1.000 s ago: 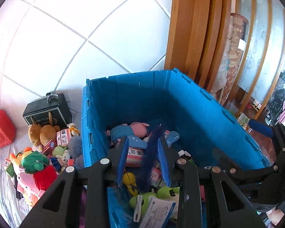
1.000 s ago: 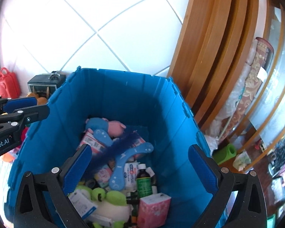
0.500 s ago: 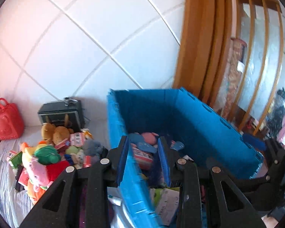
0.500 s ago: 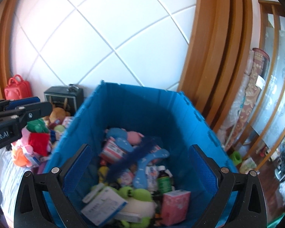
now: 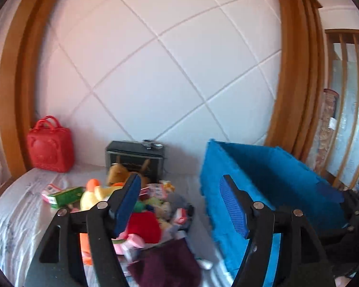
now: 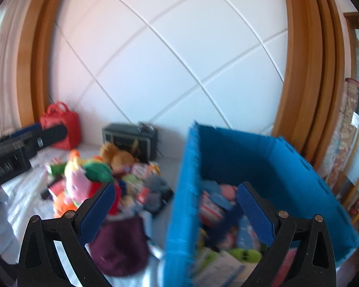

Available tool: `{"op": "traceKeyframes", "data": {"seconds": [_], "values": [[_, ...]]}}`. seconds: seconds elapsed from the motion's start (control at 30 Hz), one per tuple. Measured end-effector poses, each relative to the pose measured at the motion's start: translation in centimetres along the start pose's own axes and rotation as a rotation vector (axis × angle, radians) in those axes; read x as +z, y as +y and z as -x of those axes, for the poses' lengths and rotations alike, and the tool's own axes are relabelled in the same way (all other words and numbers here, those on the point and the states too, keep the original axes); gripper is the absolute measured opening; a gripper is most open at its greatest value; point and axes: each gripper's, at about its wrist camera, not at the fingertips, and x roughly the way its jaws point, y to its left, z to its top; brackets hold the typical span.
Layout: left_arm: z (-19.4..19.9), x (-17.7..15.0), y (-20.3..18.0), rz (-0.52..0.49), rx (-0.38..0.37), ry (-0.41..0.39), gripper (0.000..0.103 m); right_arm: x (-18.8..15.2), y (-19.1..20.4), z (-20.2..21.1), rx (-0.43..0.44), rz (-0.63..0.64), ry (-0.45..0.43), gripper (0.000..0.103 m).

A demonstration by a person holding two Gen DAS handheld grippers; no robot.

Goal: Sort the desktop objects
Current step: 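Withdraw both open grippers from the crate and move them to the pile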

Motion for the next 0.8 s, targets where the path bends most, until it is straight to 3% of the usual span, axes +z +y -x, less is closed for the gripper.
{"op": "traceKeyframes", "data": {"seconds": [0.17,0.23,0.4,0.57,0.7,0.8], "values": [[-2.0,-1.8,7.3,0.019,0.052,0.135,0.068,-0.1,4.9,-0.8,-0.002,-0.035,-0.074,0.103],[-2.7,-2.9,9.8,0.007,0.073,0.170,0.068,-0.8,7.2,-2.5,0.063,-0.043,-0.053,0.103],[-4.1,-6.0,16.4,-0.022,0.132,0.234,0.068,-4.3,11.5,-8.4,0.080,-0.073,0.133,0.103],[-6.9,-10.2,23.2,-0.008,0.191,0.373,0.068,-9.6,13.4,-13.3,0.103,-0.165,0.312,0.103],[-8.7,-13.7,26.0,-0.048,0.223,0.435,0.068,-13.2,14.2,-15.5,0.094,-0.193,0.416,0.103],[-9.8,-16.3,27.4,-0.045,0.206,0.490,0.068,-15.3,14.5,-16.6,0.070,-0.209,0.482,0.103]]}}
